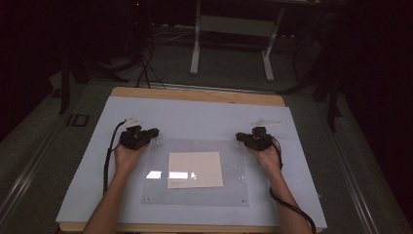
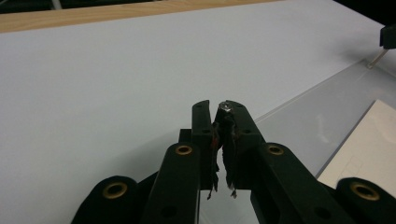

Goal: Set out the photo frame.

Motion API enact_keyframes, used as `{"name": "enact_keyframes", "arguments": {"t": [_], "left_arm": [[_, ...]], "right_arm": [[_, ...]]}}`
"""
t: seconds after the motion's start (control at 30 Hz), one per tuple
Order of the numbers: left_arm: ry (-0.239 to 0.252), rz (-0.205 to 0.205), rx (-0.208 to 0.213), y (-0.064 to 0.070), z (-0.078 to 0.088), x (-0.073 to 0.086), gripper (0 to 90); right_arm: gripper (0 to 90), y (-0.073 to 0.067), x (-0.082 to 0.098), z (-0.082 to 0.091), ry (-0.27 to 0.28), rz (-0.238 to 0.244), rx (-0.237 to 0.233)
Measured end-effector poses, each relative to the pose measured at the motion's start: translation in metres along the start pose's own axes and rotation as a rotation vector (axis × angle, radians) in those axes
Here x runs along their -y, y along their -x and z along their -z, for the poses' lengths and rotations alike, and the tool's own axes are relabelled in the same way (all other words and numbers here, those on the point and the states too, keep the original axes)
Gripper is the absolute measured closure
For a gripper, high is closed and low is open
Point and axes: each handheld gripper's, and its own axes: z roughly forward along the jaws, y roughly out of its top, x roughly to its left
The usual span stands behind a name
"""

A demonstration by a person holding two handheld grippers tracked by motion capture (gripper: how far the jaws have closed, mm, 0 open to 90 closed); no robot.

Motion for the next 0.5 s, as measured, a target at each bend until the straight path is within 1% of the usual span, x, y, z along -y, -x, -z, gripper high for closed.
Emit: {"name": "enact_keyframes", "arguments": {"t": [0.1, 0.27, 0.43, 0.5], "left_arm": [[-0.003, 0.009, 0.009, -0.001, 0.0, 0.0, 83.8], [-0.032, 0.024, 0.023, -0.005, -0.003, -0.005, 84.0], [-0.047, 0.061, 0.037, -0.009, -0.006, -0.008, 84.1], [-0.064, 0.07, 0.04, -0.01, -0.007, -0.011, 84.2]], "right_arm": [[83.1, 0.001, -0.001, 0.0, -0.009, -0.01, -0.007], [83.1, 0.005, -0.004, -0.002, -0.027, -0.044, -0.024], [83.3, 0.008, -0.008, -0.004, -0.047, -0.071, -0.035], [83.3, 0.01, -0.01, -0.005, -0.056, -0.083, -0.042]]}}
